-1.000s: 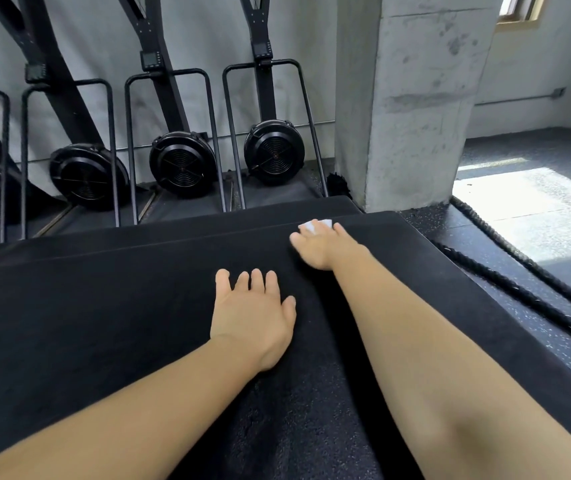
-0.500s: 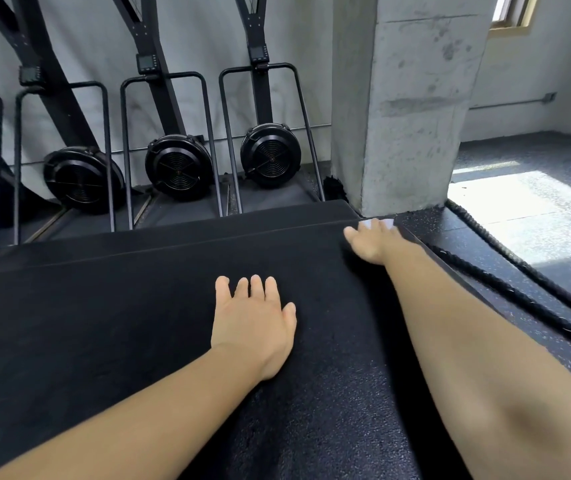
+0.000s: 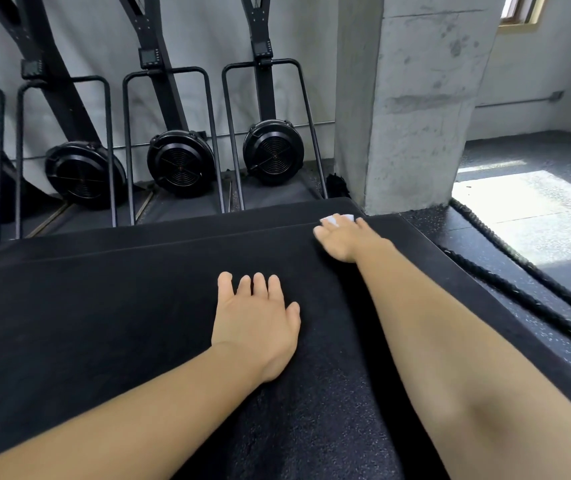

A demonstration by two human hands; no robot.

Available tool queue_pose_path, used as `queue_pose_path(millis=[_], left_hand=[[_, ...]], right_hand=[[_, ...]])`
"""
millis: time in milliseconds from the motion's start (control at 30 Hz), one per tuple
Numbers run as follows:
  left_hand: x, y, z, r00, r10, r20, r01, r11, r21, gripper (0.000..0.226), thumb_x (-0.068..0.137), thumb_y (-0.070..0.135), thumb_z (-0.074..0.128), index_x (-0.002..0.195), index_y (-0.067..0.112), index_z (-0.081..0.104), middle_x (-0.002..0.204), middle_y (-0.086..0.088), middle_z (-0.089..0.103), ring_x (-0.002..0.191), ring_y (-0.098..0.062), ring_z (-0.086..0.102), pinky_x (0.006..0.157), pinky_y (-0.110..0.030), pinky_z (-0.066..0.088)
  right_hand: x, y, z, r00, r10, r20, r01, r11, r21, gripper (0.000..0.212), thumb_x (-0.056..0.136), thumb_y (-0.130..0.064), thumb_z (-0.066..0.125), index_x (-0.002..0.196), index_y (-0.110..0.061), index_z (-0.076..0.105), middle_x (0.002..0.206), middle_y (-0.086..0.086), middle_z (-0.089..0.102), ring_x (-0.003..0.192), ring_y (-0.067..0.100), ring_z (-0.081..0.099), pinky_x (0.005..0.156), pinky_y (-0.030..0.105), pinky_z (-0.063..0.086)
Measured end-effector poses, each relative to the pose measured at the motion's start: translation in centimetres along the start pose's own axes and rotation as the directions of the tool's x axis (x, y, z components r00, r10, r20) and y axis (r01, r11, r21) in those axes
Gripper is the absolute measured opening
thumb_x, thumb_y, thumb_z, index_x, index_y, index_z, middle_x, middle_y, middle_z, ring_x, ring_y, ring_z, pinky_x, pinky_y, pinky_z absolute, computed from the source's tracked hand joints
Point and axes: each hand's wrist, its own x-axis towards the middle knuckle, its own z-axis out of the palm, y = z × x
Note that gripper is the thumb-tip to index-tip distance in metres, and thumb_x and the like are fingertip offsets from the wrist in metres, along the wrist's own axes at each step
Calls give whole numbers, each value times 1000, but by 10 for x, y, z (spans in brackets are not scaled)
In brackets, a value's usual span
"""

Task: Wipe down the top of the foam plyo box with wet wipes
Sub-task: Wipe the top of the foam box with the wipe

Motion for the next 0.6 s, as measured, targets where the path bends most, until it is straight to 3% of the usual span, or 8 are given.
queue_pose_path(millis=[100, 367, 467, 600], left_hand=[[0, -1, 1, 1000, 4, -3, -4, 1000, 4, 66, 98, 45, 1, 153, 9, 11, 154, -8, 28, 141, -29, 26, 113, -53, -4], [-1, 0, 0, 1000, 11, 6, -11, 1000, -2, 66, 99, 44, 2, 153, 8, 10, 156, -10, 26, 142, -30, 24, 114, -53, -5], [0, 0, 1, 1000, 8, 17, -8, 1000, 8, 66, 99, 44, 2, 153, 8, 9, 156, -11, 26, 142, -30, 24, 113, -54, -5], [-2, 1, -2, 1000, -1, 15, 1, 1000, 5, 67, 98, 44, 2, 152, 8, 15, 150, -9, 34, 138, -30, 29, 112, -54, -5]], right_hand=[[9, 40, -14, 991, 126, -53, -127, 992, -9, 50, 97, -38, 21, 130, -16, 51, 146, 13, 43, 138, 34, 32, 116, 44, 23], [10, 69, -21, 951, 304, -53, -302, 952, 42, 61, 102, -43, 21, 152, -11, 32, 155, 15, 30, 144, 36, 22, 119, 46, 20], [-3, 41, -15, 965, 254, -65, -254, 967, 10, 62, 100, -46, 26, 146, -8, 42, 146, 18, 39, 137, 37, 29, 114, 46, 29], [-24, -12, 5, 998, 49, -38, -49, 999, 3, 59, 96, -48, 28, 135, -9, 50, 137, 14, 45, 134, 33, 29, 110, 46, 34]])
